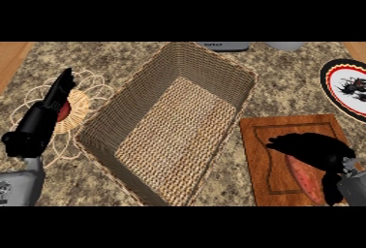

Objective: Pick the sweet potato from the cutting board and place it in the basket

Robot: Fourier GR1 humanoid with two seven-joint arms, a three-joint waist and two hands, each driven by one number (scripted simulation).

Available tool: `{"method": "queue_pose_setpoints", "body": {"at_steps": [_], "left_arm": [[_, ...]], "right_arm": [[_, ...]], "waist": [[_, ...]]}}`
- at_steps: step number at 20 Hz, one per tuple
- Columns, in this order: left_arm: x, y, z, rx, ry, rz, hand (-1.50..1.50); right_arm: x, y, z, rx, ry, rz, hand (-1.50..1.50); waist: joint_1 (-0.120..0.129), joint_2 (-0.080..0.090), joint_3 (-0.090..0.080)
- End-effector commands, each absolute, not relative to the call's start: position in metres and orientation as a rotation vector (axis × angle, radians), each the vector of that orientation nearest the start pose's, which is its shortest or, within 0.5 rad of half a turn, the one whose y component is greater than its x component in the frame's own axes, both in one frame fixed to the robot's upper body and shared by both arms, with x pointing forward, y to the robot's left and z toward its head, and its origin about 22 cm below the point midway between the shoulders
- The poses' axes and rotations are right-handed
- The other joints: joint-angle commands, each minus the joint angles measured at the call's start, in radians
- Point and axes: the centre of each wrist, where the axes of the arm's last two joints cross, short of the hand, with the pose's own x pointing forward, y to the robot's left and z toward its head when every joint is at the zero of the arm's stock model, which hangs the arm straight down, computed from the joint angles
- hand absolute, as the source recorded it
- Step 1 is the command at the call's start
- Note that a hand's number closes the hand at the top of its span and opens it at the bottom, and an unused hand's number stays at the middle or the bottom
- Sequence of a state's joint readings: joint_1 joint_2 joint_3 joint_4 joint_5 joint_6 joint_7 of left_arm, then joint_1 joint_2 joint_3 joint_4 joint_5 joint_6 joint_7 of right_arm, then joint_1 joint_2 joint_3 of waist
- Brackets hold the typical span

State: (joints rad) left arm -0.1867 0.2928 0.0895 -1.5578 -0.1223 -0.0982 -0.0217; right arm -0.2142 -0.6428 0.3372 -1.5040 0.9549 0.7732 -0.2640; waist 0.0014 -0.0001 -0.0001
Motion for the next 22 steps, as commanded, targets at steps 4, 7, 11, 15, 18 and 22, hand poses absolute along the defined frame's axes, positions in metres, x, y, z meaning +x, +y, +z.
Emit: {"method": "queue_pose_setpoints", "body": {"at_steps": [4,7,11,15,18,22], "left_arm": [[0.283,0.305,0.065,0.298,-1.710,-0.365,0.00],[0.281,0.294,0.079,0.303,-1.716,-0.382,0.00],[0.292,0.290,0.070,0.293,-1.725,-0.358,0.00],[0.288,0.291,0.082,0.291,-1.741,-0.400,0.00],[0.293,0.299,0.087,0.295,-1.735,-0.370,0.00],[0.287,0.303,0.072,0.349,-1.704,-0.322,0.00]], "right_arm": [[0.261,-0.304,0.036,-0.249,-0.793,1.883,1.50],[0.282,-0.310,0.032,-0.234,-0.824,1.840,1.50],[0.271,-0.312,0.035,-0.259,-0.866,1.942,1.50],[0.296,-0.287,0.017,-0.277,-0.905,1.960,1.50],[0.274,-0.293,0.020,-0.331,-0.987,1.948,1.50],[0.260,-0.319,0.016,-0.682,-0.856,1.567,1.50]], "waist": [[-0.003,-0.001,0.000],[0.002,0.000,0.000],[-0.004,0.000,0.000],[0.008,0.002,0.000],[-0.003,0.000,0.000],[-0.076,-0.015,0.000]]}}
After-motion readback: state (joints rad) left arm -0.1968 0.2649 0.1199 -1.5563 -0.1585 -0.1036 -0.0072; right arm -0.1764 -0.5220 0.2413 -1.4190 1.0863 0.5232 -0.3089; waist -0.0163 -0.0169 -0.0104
